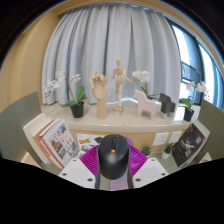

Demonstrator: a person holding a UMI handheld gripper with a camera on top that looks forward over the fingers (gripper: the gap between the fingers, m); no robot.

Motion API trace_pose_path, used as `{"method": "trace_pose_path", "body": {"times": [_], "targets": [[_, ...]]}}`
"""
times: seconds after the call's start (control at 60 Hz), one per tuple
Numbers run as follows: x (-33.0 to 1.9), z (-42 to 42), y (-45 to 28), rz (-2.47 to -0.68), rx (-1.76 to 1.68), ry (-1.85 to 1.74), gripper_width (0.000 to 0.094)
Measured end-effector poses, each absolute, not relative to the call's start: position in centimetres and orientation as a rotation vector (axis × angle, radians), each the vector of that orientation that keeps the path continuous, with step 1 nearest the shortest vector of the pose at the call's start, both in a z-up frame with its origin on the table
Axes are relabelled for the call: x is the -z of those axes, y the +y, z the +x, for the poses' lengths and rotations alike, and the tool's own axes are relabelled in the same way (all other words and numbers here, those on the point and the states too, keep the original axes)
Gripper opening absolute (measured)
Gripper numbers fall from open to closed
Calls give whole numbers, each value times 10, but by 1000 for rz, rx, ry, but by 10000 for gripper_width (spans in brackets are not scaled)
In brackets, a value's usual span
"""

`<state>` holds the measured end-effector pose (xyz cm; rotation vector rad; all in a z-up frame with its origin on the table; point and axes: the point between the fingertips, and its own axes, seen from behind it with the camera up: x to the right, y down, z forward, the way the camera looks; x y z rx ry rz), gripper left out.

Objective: Arrange mouse

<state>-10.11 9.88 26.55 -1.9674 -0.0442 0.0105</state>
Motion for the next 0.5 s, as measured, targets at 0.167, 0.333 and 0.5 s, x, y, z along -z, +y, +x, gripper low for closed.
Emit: {"method": "trace_pose_path", "body": {"times": [0.167,0.333,0.5], "targets": [[-207,-26,135,-2055,23,3,371],[-90,0,141,-2251,-18,7,369],[-7,3,122,-2401,-50,-35,369]]}}
